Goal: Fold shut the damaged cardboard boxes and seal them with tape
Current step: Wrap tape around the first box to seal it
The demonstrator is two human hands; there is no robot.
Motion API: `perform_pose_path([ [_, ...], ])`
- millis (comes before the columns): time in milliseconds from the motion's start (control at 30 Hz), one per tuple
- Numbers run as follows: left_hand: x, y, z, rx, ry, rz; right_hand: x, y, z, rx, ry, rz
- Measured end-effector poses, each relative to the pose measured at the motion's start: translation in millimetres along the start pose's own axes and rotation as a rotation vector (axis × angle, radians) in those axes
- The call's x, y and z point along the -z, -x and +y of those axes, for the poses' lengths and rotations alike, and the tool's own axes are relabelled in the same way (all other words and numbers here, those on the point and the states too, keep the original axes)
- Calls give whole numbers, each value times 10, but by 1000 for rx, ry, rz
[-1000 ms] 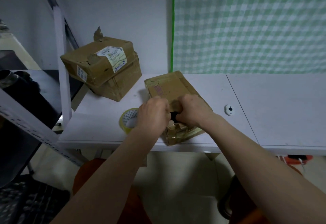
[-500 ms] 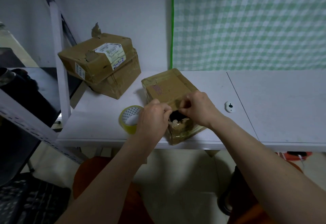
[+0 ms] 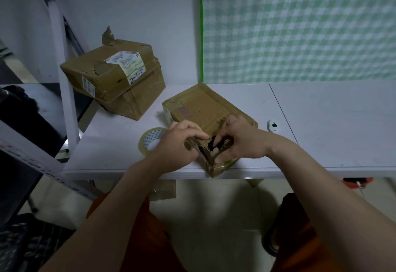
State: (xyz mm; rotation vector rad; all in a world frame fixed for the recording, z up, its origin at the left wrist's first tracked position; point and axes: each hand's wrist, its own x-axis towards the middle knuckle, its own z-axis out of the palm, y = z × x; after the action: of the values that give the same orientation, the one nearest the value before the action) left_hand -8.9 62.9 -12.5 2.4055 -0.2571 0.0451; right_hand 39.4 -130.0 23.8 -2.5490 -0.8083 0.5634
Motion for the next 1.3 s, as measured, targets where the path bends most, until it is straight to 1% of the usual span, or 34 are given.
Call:
perform_pose_path([
  [33, -3, -2, 9, -4, -3, 4, -8, -9, -21, -11, 63, 7],
  [67, -5, -6, 10, -8, -1, 15, -17, -13, -33, 0, 39, 34],
  [100, -7, -12, 8, -12, 6, 30, -29, -18, -32, 24, -51, 65],
  [167, -15, -20, 9, -5, 42, 45, -35, -2, -15, 54, -241, 75],
  [233, -49, -29, 25, 3, 71, 58, -33, 18, 37, 63, -302, 77],
  [300, -85, -42, 42, 20, 101, 88, -14, 58, 46, 71, -314, 76],
  [433, -161, -57, 48, 59, 136, 130, 22, 79, 106, 28, -246, 65],
  [533, -196, -49, 72, 89, 131, 163, 52, 77, 164, 38, -287, 41],
  [700, -259, -30, 135, 127, 76, 226, 27, 47, 188, 9, -295, 131],
  [800, -317, -12, 152, 150, 51, 261, 2, 33, 172, -41, -312, 168],
  [1000, -404, 10, 150, 164, 12, 331, -95, -2, 142, -114, -403, 321],
  [1300, -399, 12, 201, 201, 45, 327, -109, -9, 61, -160, -424, 360],
])
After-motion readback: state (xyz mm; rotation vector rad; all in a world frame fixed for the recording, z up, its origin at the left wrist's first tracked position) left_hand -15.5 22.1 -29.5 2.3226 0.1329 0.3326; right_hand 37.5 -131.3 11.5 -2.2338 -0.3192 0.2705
